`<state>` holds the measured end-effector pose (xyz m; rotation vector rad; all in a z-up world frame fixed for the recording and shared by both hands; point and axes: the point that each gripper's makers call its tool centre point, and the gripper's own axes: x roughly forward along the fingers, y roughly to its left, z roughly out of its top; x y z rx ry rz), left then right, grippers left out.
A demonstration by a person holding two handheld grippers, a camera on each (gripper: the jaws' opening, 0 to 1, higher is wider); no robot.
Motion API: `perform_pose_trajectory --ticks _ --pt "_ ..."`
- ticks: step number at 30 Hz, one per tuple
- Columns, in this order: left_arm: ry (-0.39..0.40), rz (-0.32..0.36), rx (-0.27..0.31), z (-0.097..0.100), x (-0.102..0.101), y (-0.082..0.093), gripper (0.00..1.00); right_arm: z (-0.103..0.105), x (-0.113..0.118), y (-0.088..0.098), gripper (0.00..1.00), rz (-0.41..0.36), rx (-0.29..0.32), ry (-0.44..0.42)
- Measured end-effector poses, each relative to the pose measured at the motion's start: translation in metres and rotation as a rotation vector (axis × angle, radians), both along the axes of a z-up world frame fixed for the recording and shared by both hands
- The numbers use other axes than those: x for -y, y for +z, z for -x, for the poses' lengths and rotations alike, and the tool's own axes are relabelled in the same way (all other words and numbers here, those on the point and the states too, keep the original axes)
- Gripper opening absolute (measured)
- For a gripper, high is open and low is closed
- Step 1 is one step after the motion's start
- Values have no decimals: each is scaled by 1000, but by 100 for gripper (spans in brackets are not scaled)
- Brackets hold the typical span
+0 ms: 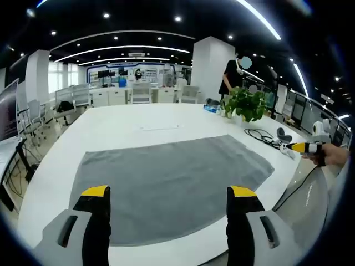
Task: Fold the towel on the table until its edges align and the towel forms a compact rectangular stack.
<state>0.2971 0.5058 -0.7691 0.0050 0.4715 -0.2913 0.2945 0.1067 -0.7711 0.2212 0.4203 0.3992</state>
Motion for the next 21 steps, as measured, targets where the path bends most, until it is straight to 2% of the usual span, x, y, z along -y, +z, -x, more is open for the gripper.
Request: perform_pose_trajectory --ticks 21 --pt "-29 18 -17 3 10 -10 88 1 -3 -6 75 25 -22 14"
